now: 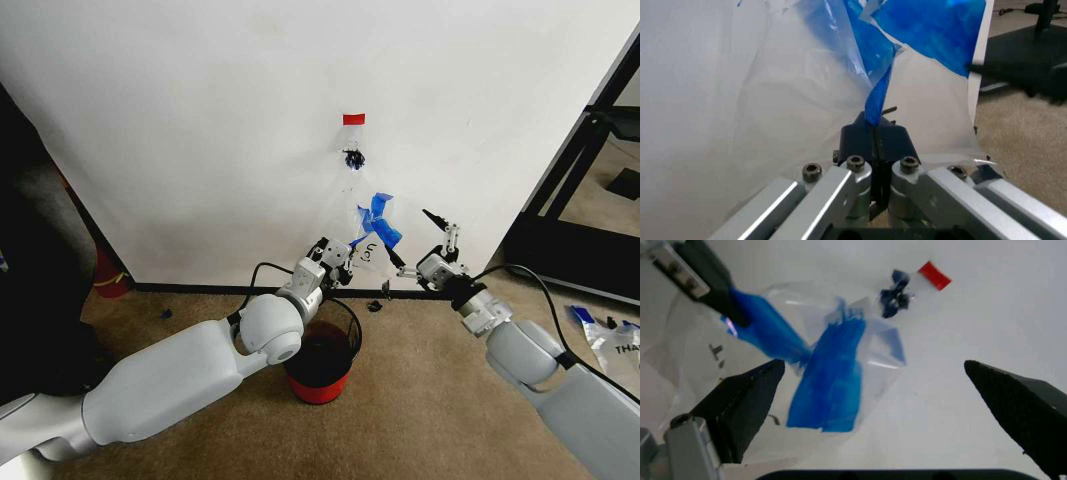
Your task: Pick up the garbage bag from the wall and place it over the trash bin.
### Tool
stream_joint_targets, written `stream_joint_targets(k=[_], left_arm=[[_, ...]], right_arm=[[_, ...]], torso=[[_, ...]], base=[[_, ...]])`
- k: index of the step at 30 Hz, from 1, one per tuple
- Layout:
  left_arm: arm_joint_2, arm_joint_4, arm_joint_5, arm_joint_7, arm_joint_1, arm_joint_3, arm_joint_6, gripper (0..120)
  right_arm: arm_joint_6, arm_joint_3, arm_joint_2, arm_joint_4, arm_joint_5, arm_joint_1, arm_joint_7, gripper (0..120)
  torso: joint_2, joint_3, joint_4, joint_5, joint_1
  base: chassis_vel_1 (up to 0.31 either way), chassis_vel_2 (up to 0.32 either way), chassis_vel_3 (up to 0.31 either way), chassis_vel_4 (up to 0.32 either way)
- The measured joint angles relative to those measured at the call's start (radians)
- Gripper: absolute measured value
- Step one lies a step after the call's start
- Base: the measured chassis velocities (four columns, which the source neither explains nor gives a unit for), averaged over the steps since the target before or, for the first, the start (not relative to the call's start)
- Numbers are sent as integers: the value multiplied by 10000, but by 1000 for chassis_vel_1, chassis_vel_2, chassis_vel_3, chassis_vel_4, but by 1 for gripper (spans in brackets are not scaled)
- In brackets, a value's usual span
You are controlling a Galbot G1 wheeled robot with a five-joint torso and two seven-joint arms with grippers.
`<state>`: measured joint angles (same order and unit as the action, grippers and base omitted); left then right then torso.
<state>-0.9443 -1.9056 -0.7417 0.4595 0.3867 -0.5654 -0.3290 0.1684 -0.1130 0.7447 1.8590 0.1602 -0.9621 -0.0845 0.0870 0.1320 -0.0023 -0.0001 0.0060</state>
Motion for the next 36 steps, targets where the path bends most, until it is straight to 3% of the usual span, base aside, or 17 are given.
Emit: stream_joint_targets(k=[5,9,31,36], left_arm=[[10,-5,-13,0,-3,-2,-6,0],[54,-9,-62,24,13,3,-18,0],[110,-94,-78,55,123,57,-29,0],[157,-131,-81,62,194,107,-15,0]], right_arm=[[2,384,188,-310,234,350,32,100],[6,576,322,-494,392,616,32,91],[124,596,281,-928,615,674,170,8],[72,534,251,-882,388,511,150,0]], torso=[[0,0,0,0,0],[0,0,0,0,0],[0,-1,0,0,0],[0,-1,0,0,0]], base=[[0,0,0,0],[0,0,0,0],[0,0,0,0],[0,0,0,0]])
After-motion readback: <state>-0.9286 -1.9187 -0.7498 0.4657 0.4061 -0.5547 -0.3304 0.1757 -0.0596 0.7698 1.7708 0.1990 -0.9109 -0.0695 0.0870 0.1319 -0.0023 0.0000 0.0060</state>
